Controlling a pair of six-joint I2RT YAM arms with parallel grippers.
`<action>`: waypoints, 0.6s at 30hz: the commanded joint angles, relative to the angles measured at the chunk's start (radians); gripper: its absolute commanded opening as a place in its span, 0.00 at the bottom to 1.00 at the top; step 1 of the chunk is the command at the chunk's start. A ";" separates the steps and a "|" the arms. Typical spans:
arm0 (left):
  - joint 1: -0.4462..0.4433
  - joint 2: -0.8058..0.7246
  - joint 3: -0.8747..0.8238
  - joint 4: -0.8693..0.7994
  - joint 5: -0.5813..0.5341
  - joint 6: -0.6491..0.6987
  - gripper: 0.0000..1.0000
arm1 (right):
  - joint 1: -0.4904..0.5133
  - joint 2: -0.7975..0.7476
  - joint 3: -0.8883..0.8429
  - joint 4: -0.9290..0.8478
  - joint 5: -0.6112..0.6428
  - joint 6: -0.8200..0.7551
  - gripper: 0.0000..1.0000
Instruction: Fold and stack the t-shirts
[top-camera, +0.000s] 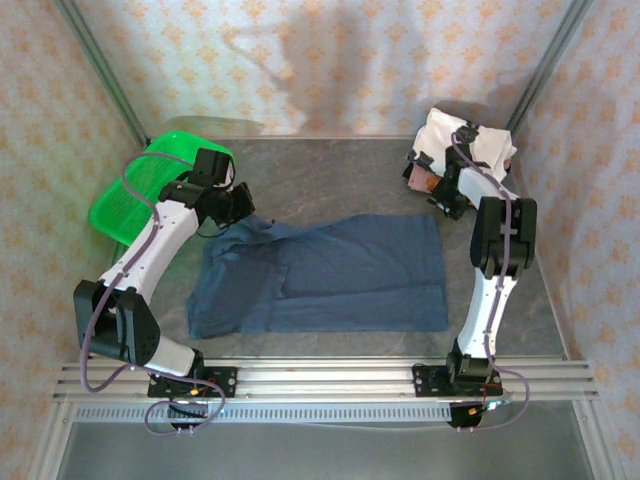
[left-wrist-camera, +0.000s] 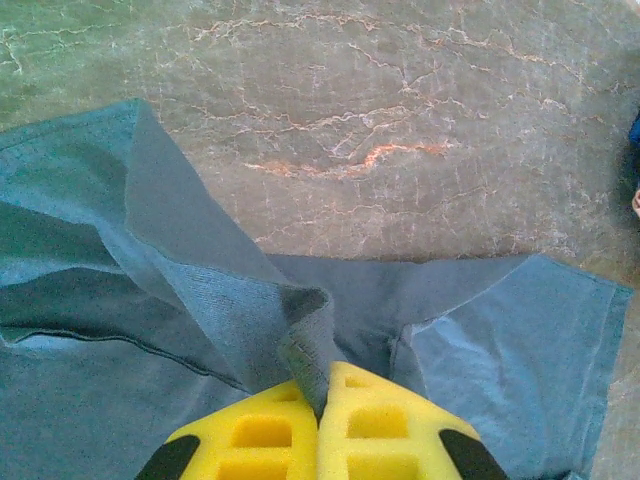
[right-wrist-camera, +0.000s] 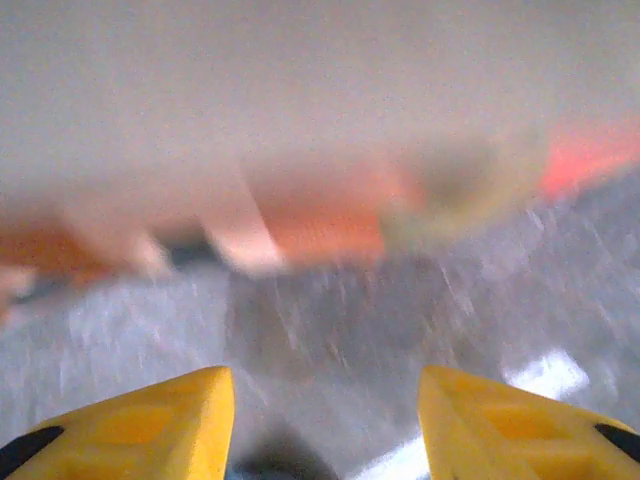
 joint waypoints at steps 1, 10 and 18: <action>0.006 0.009 0.011 -0.006 -0.018 0.005 0.00 | -0.006 -0.112 -0.076 0.025 -0.041 -0.044 0.53; 0.005 0.083 0.086 -0.018 -0.007 0.020 0.00 | -0.005 -0.074 -0.115 0.086 -0.093 -0.065 0.53; 0.005 0.082 0.085 -0.028 -0.011 0.020 0.00 | -0.004 0.006 -0.072 0.095 -0.114 -0.080 0.46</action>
